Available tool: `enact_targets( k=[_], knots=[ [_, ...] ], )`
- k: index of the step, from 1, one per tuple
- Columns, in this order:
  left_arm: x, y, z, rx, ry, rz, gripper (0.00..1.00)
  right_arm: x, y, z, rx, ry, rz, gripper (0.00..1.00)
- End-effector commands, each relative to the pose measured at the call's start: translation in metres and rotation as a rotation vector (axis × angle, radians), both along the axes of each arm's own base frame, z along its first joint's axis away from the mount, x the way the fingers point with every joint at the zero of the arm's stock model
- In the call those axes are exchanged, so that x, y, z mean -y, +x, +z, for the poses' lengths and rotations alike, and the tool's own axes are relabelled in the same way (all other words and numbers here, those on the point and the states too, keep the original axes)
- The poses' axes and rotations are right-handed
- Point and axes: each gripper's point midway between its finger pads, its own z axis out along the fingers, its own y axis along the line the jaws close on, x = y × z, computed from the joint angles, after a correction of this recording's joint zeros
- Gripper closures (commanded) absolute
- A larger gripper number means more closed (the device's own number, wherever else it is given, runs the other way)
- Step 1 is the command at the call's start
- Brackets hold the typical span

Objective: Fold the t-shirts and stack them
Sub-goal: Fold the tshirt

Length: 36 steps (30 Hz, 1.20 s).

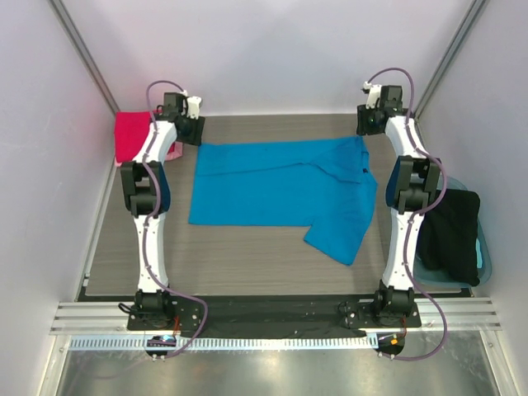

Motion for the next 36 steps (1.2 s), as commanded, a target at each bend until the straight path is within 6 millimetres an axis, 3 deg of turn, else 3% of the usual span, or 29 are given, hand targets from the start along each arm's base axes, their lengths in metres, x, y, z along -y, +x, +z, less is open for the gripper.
enact_targets(
  k=[1, 6, 12, 20, 25, 36],
  knots=[
    [0.001, 0.026, 0.015, 0.093, -0.026, 0.026, 0.43, -0.001, 0.018, 0.006, 0.04, 0.034, -0.012, 0.53],
    [0.003, 0.038, 0.01, 0.117, -0.038, 0.033, 0.43, 0.004, 0.029, -0.005, 0.024, 0.064, -0.04, 0.52],
    [0.007, 0.028, 0.003, 0.074, -0.046, 0.028, 0.45, 0.003, 0.023, -0.015, -0.009, 0.068, -0.022, 0.52],
    [0.008, 0.028, 0.011, 0.084, -0.058, 0.036, 0.43, -0.002, 0.017, -0.025, -0.041, 0.102, -0.028, 0.51],
    [0.013, 0.03, 0.029, 0.111, -0.08, 0.018, 0.44, -0.001, 0.014, -0.029, -0.052, 0.095, -0.02, 0.51],
    [0.025, 0.008, -0.006, -0.006, -0.121, -0.017, 0.53, -0.002, 0.009, -0.043, -0.089, 0.102, -0.022, 0.52]
  ],
)
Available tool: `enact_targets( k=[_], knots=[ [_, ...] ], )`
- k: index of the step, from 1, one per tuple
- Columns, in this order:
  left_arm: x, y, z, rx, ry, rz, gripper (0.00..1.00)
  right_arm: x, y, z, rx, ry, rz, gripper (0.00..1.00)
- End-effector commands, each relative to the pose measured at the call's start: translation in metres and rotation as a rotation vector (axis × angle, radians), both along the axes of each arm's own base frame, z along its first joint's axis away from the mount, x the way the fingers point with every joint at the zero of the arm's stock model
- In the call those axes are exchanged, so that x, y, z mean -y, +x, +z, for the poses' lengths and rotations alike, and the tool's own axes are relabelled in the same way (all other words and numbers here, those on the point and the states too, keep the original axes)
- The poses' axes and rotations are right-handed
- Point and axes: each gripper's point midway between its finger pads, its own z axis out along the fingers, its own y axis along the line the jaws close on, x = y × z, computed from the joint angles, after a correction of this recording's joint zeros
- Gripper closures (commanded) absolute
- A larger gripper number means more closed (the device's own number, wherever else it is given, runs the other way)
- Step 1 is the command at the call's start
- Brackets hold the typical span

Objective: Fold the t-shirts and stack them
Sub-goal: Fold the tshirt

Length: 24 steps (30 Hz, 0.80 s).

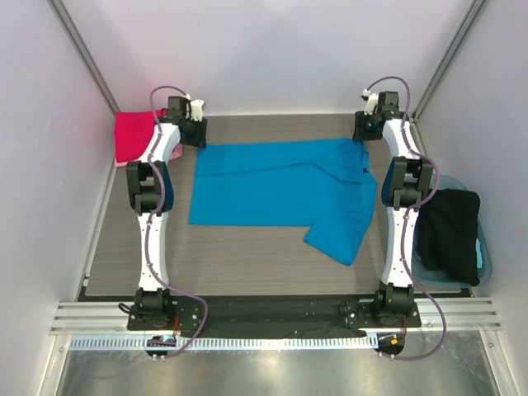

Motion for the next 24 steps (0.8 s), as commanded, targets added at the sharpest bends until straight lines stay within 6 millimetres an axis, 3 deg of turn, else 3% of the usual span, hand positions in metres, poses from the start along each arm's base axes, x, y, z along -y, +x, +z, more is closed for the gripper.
enact_targets(
  k=[1, 15, 17, 18, 19, 21, 22, 24],
  knots=[
    [0.007, -0.004, 0.014, 0.008, -0.022, -0.021, 0.55, -0.002, -0.002, 0.004, -0.002, 0.024, 0.006, 0.52],
    [0.002, 0.0, -0.008, -0.008, 0.017, -0.013, 0.73, 0.003, 0.005, -0.015, -0.013, 0.024, -0.041, 0.5],
    [0.002, 0.0, -0.011, -0.011, 0.02, -0.01, 0.76, 0.001, 0.005, -0.018, -0.018, 0.044, -0.044, 0.6],
    [0.001, 0.0, -0.012, -0.012, 0.022, -0.007, 0.84, 0.0, 0.005, -0.019, -0.022, 0.061, -0.043, 0.65],
    [0.001, 0.001, -0.011, -0.011, 0.024, -0.007, 0.88, -0.001, 0.004, -0.021, -0.025, 0.067, -0.044, 0.78],
    [0.0, 0.001, -0.01, -0.006, 0.029, -0.001, 1.0, -0.001, 0.003, -0.021, -0.03, 0.079, -0.043, 0.9],
    [-0.001, 0.002, -0.011, -0.005, 0.029, 0.001, 1.0, -0.001, 0.003, -0.018, -0.024, 0.079, -0.043, 0.98],
    [-0.001, 0.004, -0.007, 0.006, 0.033, 0.003, 1.0, 0.0, 0.004, -0.012, -0.013, 0.082, -0.039, 0.99]
  ],
)
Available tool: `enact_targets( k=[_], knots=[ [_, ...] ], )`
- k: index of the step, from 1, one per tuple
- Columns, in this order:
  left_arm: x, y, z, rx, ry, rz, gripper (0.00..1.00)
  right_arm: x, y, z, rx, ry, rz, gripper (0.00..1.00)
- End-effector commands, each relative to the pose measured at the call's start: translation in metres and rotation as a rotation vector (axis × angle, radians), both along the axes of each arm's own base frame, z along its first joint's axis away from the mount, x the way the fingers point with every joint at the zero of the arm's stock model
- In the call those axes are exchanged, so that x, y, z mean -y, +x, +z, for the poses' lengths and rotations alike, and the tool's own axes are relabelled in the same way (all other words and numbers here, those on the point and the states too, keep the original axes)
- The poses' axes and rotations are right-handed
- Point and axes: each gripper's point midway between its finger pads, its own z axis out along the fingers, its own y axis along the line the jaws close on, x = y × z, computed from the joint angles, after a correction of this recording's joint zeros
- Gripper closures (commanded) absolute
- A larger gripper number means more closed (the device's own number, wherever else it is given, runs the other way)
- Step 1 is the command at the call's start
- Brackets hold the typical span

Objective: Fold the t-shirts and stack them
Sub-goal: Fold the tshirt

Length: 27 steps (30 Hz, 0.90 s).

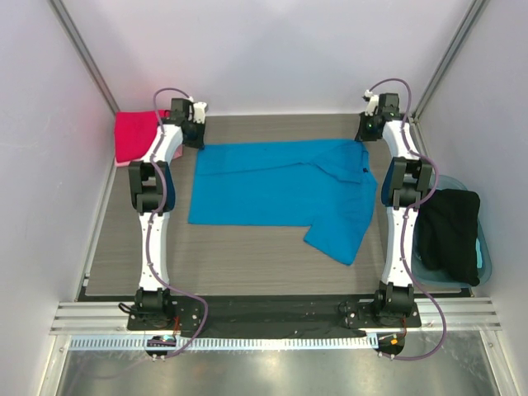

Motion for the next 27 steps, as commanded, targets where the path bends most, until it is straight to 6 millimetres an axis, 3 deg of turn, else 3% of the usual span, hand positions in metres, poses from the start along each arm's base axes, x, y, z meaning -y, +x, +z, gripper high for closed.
enact_targets(
  k=[1, 4, 5, 7, 8, 11, 12, 13, 14, 15, 17, 18, 19, 21, 22, 24, 25, 27],
  knots=[
    [-0.008, 0.009, 0.01, 0.041, 0.03, 0.015, 1.0, 0.001, 0.001, 0.009, 0.009, 0.026, -0.006, 0.99],
    [-0.012, 0.015, 0.029, 0.082, 0.037, 0.029, 1.0, 0.007, 0.006, 0.036, 0.064, 0.007, -0.008, 0.99],
    [-0.014, 0.017, 0.044, 0.105, 0.032, 0.035, 1.0, 0.009, 0.008, 0.058, 0.102, 0.001, -0.007, 0.99],
    [-0.014, 0.018, 0.063, 0.138, 0.019, 0.033, 1.0, 0.012, 0.008, 0.078, 0.136, -0.006, -0.005, 0.99],
    [-0.014, 0.017, 0.082, 0.164, 0.005, 0.03, 1.0, 0.012, 0.006, 0.106, 0.178, -0.01, -0.001, 0.99],
    [-0.008, 0.012, 0.111, 0.198, -0.028, 0.006, 1.0, 0.008, -0.002, 0.135, 0.215, -0.009, 0.023, 0.99],
    [-0.008, 0.009, 0.133, 0.228, -0.037, 0.007, 1.0, 0.007, -0.009, 0.156, 0.243, -0.014, 0.027, 0.99],
    [-0.007, 0.006, 0.139, 0.233, -0.049, 0.006, 1.0, 0.007, -0.013, 0.167, 0.256, -0.017, 0.029, 0.99],
    [-0.005, 0.002, 0.147, 0.235, -0.069, -0.003, 1.0, 0.006, -0.017, 0.173, 0.259, -0.014, 0.033, 0.99],
    [-0.004, -0.004, 0.165, 0.257, -0.078, -0.008, 1.0, 0.003, -0.024, 0.2, 0.302, -0.017, 0.038, 0.99],
    [-0.003, -0.012, 0.177, 0.264, -0.095, -0.022, 1.0, 0.0, -0.033, 0.222, 0.332, -0.017, 0.049, 0.99],
    [0.0, -0.02, 0.196, 0.288, -0.108, -0.036, 1.0, -0.002, -0.038, 0.227, 0.336, -0.012, 0.056, 0.99],
    [0.0, -0.024, 0.203, 0.295, -0.111, -0.039, 1.0, -0.004, -0.047, 0.248, 0.368, -0.014, 0.06, 0.99],
    [0.003, -0.038, 0.225, 0.321, -0.124, -0.055, 1.0, -0.008, -0.058, 0.259, 0.377, -0.007, 0.071, 0.99],
    [0.004, -0.043, 0.231, 0.328, -0.127, -0.057, 1.0, -0.01, -0.068, 0.28, 0.412, -0.011, 0.077, 0.99],
    [0.007, -0.056, 0.24, 0.325, -0.145, -0.067, 1.0, -0.013, -0.078, 0.292, 0.428, -0.009, 0.087, 0.99],
    [0.009, -0.067, 0.259, 0.358, -0.146, -0.074, 1.0, -0.015, -0.087, 0.31, 0.461, -0.011, 0.093, 0.99],
    [0.008, -0.079, 0.266, 0.36, -0.148, -0.072, 1.0, -0.017, -0.097, 0.327, 0.489, -0.013, 0.096, 0.99]
  ],
)
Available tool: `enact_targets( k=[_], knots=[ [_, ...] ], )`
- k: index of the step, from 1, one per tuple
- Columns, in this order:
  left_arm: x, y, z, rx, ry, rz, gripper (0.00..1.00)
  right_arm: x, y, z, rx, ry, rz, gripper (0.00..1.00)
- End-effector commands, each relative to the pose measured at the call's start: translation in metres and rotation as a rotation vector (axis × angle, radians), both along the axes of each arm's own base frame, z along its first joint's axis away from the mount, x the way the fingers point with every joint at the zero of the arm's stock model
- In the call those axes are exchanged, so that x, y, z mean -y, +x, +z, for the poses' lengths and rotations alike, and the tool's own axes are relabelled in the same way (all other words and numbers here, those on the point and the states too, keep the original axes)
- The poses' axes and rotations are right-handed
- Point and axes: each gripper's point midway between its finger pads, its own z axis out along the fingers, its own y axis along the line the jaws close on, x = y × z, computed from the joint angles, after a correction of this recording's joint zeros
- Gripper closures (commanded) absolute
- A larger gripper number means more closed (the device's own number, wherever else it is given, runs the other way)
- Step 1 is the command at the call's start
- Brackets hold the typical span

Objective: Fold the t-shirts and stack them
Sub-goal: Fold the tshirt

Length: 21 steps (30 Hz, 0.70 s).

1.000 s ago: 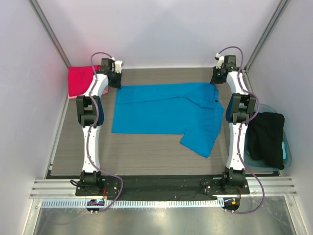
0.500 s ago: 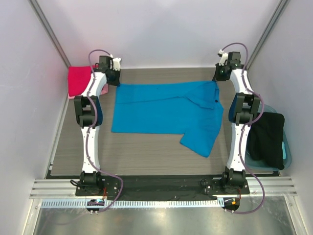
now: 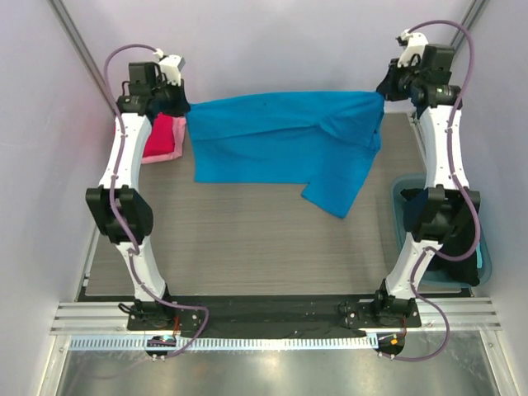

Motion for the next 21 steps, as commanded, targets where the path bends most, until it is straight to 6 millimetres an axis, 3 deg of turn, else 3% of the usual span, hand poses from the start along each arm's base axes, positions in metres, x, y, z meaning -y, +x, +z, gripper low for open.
enact_targets(
  k=[1, 2, 4, 6, 7, 8, 9, 10, 11, 13, 14, 17, 18, 21],
  knots=[
    [0.001, -0.027, 0.032, 0.04, -0.024, -0.019, 1.0, -0.004, -0.021, 0.046, 0.097, -0.01, 0.027, 0.99],
    [0.001, -0.037, 0.049, 0.072, -0.024, -0.017, 1.0, -0.006, -0.035, 0.062, 0.125, -0.016, 0.029, 0.99],
    [0.001, -0.051, 0.057, 0.083, -0.024, -0.023, 1.0, -0.011, -0.052, 0.079, 0.164, -0.028, 0.052, 0.99],
    [0.001, -0.073, 0.082, 0.134, -0.012, -0.03, 1.0, -0.016, -0.083, 0.104, 0.226, -0.044, 0.064, 0.99],
    [0.0, -0.082, 0.089, 0.147, -0.01, -0.028, 1.0, -0.018, -0.095, 0.111, 0.248, -0.052, 0.07, 0.99],
    [-0.001, -0.092, 0.089, 0.146, -0.004, -0.029, 1.0, -0.02, -0.104, 0.106, 0.247, -0.06, 0.081, 0.99],
    [-0.002, -0.111, 0.112, 0.203, 0.006, -0.029, 1.0, -0.024, -0.135, 0.137, 0.328, -0.078, 0.081, 0.99],
    [-0.003, -0.134, 0.129, 0.248, 0.013, -0.025, 1.0, -0.025, -0.146, 0.133, 0.328, -0.085, 0.083, 0.99],
    [-0.004, -0.144, 0.137, 0.27, 0.02, -0.023, 1.0, -0.03, -0.18, 0.162, 0.409, -0.102, 0.083, 0.99],
    [-0.007, -0.169, 0.145, 0.296, 0.031, -0.011, 1.0, -0.032, -0.209, 0.171, 0.448, -0.105, 0.07, 0.99],
    [-0.009, -0.194, 0.166, 0.359, 0.034, -0.005, 1.0, -0.036, -0.241, 0.192, 0.52, -0.113, 0.066, 0.99],
    [-0.011, -0.23, 0.179, 0.428, 0.039, 0.01, 1.0, -0.041, -0.287, 0.215, 0.603, -0.116, 0.051, 0.99],
    [-0.012, -0.255, 0.195, 0.489, 0.036, 0.015, 1.0, -0.045, -0.315, 0.229, 0.659, -0.125, 0.05, 0.99],
    [-0.014, -0.303, 0.222, 0.6, 0.028, 0.036, 1.0, -0.049, -0.365, 0.253, 0.744, -0.143, 0.035, 0.99]
  ],
)
